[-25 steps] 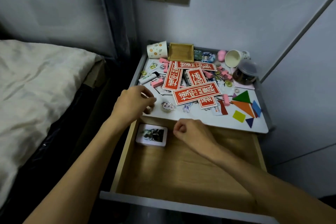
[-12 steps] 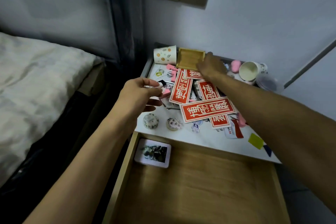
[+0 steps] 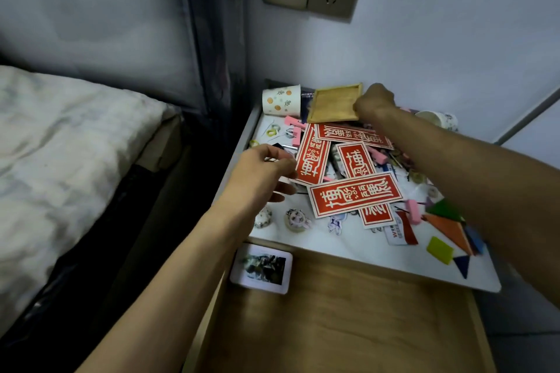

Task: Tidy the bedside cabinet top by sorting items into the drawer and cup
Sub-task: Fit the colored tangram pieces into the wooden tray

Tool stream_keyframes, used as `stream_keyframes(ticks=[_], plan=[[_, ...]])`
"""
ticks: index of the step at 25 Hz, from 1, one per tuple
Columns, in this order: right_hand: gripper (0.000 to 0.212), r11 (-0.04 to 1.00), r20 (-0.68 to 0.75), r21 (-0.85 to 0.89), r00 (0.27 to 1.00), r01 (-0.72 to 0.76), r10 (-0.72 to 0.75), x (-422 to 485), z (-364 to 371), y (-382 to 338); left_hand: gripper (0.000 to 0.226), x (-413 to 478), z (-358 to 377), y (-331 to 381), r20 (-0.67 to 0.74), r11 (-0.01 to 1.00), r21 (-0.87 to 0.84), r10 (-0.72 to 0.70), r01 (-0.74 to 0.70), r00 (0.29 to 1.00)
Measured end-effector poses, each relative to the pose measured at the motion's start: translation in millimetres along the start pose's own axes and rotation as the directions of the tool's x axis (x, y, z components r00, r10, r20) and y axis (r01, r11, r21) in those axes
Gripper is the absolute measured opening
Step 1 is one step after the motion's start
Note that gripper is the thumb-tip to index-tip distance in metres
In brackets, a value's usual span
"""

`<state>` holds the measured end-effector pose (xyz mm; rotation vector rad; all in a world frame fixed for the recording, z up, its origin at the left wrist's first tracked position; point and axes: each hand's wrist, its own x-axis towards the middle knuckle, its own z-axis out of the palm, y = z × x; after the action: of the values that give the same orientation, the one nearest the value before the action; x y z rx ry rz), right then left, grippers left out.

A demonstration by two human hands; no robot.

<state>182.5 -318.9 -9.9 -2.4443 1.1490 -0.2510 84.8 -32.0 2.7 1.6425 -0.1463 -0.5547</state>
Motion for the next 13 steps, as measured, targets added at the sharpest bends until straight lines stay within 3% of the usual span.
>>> stream_keyframes(ticks=[2,4,6,8,11,13], plan=[[0.033,0.997,0.024,0.080,1.000,0.011,-0.013,-21,-22,8,0.009,-5,8,-1,0.010,0.999,0.024,0.030,-0.030,1.000],[0.036,0.959,0.045,0.279,0.997,0.045,-0.060,-59,-42,26,0.010,-12,21,-4,0.048,0.997,0.055,0.055,-0.057,0.997],[0.046,0.812,0.105,0.582,0.986,0.042,-0.127,-115,-57,51,0.018,-23,35,-10,0.088,0.995,0.072,0.063,-0.069,0.994],[0.065,0.626,0.199,0.780,0.957,-0.025,-0.209,-172,-69,82,0.026,-36,50,-16,0.148,0.996,0.053,0.058,-0.066,0.987],[0.081,0.516,0.326,0.843,0.905,-0.149,-0.272,-233,-63,117,0.028,-51,67,-27,0.228,0.997,-0.082,0.028,-0.010,0.973],[0.072,0.509,0.373,0.838,0.888,-0.197,-0.270,-250,-59,137,0.021,-61,81,-34,0.203,0.991,-0.131,0.031,-0.004,0.979]])
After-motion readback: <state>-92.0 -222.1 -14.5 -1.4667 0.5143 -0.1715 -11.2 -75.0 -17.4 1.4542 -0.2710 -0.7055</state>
